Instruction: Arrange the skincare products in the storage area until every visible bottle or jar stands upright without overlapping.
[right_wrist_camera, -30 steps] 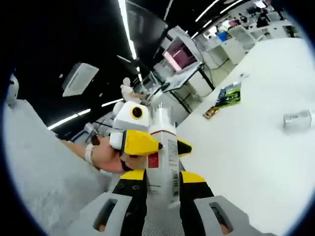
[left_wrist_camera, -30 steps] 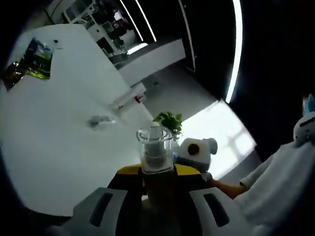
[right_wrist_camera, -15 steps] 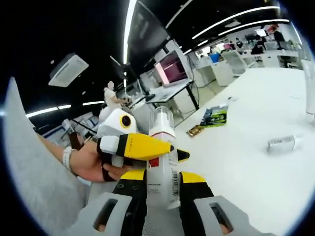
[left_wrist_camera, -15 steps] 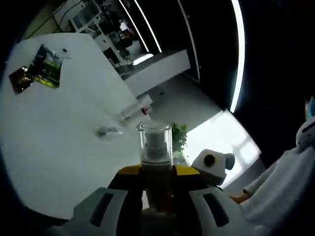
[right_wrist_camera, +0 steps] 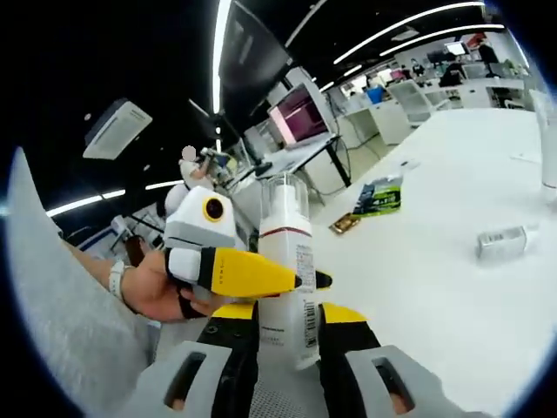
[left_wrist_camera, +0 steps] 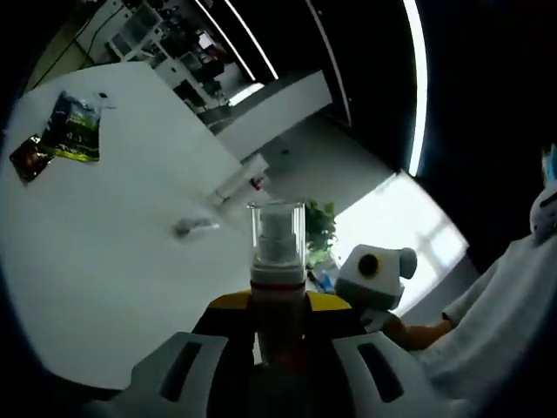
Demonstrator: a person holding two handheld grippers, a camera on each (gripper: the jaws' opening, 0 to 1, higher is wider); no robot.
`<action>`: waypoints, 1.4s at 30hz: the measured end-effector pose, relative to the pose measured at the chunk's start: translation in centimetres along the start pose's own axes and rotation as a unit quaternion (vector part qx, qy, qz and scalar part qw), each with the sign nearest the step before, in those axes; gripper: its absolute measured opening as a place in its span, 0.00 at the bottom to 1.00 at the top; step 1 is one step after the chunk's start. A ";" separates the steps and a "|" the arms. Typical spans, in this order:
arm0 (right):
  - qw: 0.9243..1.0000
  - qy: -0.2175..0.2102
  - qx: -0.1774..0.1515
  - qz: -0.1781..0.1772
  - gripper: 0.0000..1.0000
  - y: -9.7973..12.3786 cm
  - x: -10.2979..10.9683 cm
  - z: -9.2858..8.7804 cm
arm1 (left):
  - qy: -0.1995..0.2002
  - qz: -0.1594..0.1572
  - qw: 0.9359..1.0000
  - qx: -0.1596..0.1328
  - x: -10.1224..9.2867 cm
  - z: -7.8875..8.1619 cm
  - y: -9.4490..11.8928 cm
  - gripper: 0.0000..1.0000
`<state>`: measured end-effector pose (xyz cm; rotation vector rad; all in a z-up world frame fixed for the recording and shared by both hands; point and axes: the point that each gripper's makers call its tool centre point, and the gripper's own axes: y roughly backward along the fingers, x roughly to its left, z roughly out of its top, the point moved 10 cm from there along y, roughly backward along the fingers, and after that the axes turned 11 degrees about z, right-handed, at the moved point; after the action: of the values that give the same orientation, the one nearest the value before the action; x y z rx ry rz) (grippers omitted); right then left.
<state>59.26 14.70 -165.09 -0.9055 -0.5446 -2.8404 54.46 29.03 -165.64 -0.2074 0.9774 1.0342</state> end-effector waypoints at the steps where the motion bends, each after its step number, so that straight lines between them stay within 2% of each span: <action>1: 1.000 0.001 0.009 0.001 0.27 0.1 0.0 -0.2 | -0.005 0.005 1.000 0.001 0.0 0.0 0.0 0.16; 4: 1.000 0.021 0.021 0.004 0.34 0.8 0.0 -0.4 | -0.019 0.027 0.999 0.008 0.3 -0.2 -0.1 0.16; 6: 0.999 0.024 0.026 0.011 0.33 1.5 -0.2 -0.6 | -0.042 0.047 0.998 0.019 0.5 -0.4 -0.2 0.16; 8: 1.000 0.009 0.014 0.016 0.31 2.3 -0.7 -0.8 | -0.059 0.056 0.996 0.029 0.6 -0.6 -0.4 0.16; 10: 1.000 -0.003 0.002 0.015 0.31 3.1 -1.0 -0.7 | -0.090 0.074 0.992 0.044 0.6 -0.9 -0.5 0.16; 12: 1.000 -0.004 -0.016 0.009 0.31 3.9 -1.2 -0.4 | -0.113 0.079 0.989 0.063 0.5 -1.3 -0.7 0.16; 15: 0.999 -0.003 -0.036 0.007 0.31 4.6 -1.4 0.1 | -0.148 0.059 0.984 0.083 -0.2 -1.9 -1.1 0.16; 20: 0.999 0.014 -0.031 0.030 0.31 4.0 -0.9 0.6 | -0.181 0.028 0.977 0.105 -1.2 -2.6 -1.5 0.16; 24: 0.999 0.018 -0.009 0.041 0.24 3.5 -0.7 0.3 | -0.187 0.002 0.976 0.108 -1.7 -2.7 -1.5 0.16; 29: 0.998 0.018 -0.004 0.053 0.23 3.2 -0.4 0.1 | -0.195 -0.019 0.973 0.120 -2.0 -3.0 -1.6 0.16; 32: 0.997 0.018 0.009 0.070 0.19 3.0 -0.1 0.0 | -0.206 -0.021 0.970 0.126 -2.2 -3.3 -1.7 0.16; 34: 0.998 0.028 0.010 0.058 0.18 3.0 -0.1 0.1 | -0.211 -0.022 0.969 0.125 -2.2 -3.2 -1.7 0.17; 39: 0.998 0.025 -0.003 0.049 0.17 3.4 -0.2 0.4 | -0.200 -0.020 0.973 0.110 -2.2 -3.0 -1.8 0.17; 42: 0.999 0.027 -0.008 0.042 0.17 3.5 -0.3 0.5 | -0.189 -0.002 0.977 0.099 -2.1 -2.9 -1.9 0.18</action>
<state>60.53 11.67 -163.83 -0.8317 -0.4663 -2.7877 53.98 24.99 -166.26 0.1487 0.7253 0.9235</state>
